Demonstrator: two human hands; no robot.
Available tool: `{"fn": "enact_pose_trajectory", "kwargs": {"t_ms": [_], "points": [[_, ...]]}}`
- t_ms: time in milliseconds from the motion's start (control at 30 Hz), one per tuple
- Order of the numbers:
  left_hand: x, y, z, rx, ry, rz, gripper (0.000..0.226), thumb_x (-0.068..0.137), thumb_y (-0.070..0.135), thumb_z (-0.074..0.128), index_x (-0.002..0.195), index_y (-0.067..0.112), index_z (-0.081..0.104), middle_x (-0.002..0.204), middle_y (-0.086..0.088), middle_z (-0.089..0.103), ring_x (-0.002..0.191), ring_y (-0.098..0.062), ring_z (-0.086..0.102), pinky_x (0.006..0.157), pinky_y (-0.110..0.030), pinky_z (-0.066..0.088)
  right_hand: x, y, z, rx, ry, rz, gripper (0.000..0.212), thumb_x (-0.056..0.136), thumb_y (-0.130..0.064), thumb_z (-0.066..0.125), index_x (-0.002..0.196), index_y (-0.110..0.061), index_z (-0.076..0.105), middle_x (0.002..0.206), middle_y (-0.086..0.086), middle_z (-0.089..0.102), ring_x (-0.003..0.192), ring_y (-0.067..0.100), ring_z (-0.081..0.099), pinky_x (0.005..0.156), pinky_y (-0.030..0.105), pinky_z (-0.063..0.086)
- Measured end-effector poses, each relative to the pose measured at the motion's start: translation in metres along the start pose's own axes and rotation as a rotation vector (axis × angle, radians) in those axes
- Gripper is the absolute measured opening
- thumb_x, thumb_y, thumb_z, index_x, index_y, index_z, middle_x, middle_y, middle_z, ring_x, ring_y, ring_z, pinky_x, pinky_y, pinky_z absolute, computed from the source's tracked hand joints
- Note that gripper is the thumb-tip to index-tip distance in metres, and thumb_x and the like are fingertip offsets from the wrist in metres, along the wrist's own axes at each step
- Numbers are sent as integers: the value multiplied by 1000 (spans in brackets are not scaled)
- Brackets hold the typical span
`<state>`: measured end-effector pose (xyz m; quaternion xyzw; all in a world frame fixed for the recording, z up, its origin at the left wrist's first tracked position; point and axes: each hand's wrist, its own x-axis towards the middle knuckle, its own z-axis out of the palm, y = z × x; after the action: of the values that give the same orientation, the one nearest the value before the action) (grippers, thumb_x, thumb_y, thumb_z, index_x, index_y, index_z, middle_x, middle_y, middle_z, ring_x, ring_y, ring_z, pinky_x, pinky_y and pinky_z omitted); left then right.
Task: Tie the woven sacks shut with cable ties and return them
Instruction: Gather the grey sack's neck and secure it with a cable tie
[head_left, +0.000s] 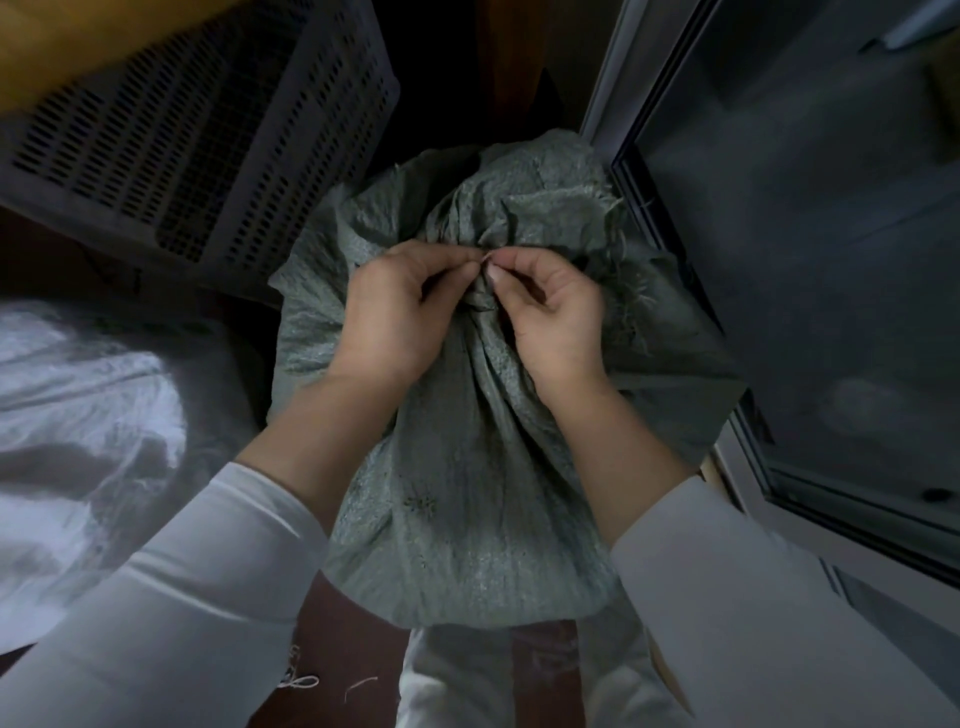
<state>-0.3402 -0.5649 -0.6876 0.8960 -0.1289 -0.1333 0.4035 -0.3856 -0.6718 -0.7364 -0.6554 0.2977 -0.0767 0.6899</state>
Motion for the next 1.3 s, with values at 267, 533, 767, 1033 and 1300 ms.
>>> {"fn": "enact_pose_trajectory", "kwargs": {"t_ms": [267,533,767,1033,1300], "points": [[7,9,2,-26,-74,-111,20,90,23,59,104,15,70,103,0,69,100,-10,62,94,-26,49,-8,-1,-7,185,23,75,23,86,2,60,81,-20,64,84,0,66,83,10,60,88,25,49],[19,11,4,-33,-101,-135,14,78,23,73,89,14,75,71,0,66,54,3,52,69,-25,49,-7,-8,-6,232,82,102,27,81,12,60,84,-15,61,77,-1,63,66,-5,60,72,11,49],[18,9,1,-70,-167,-85,16,76,14,75,91,15,72,69,4,61,60,-3,50,64,-18,45,-11,-12,-6,271,65,106,34,80,18,56,79,-16,56,76,1,60,66,-6,60,72,10,49],[12,6,-2,58,-103,-48,15,84,17,66,96,13,73,92,-4,64,85,-15,58,80,-25,47,-17,-11,-3,202,56,85,27,81,10,60,80,-17,64,78,-2,65,72,0,61,77,16,50],[12,-3,-6,-166,-126,-199,6,88,16,62,90,17,68,70,13,58,57,10,51,57,-5,40,-19,-8,2,-90,57,-22,17,81,-1,67,97,-1,72,92,3,69,88,11,65,89,25,51]]}}
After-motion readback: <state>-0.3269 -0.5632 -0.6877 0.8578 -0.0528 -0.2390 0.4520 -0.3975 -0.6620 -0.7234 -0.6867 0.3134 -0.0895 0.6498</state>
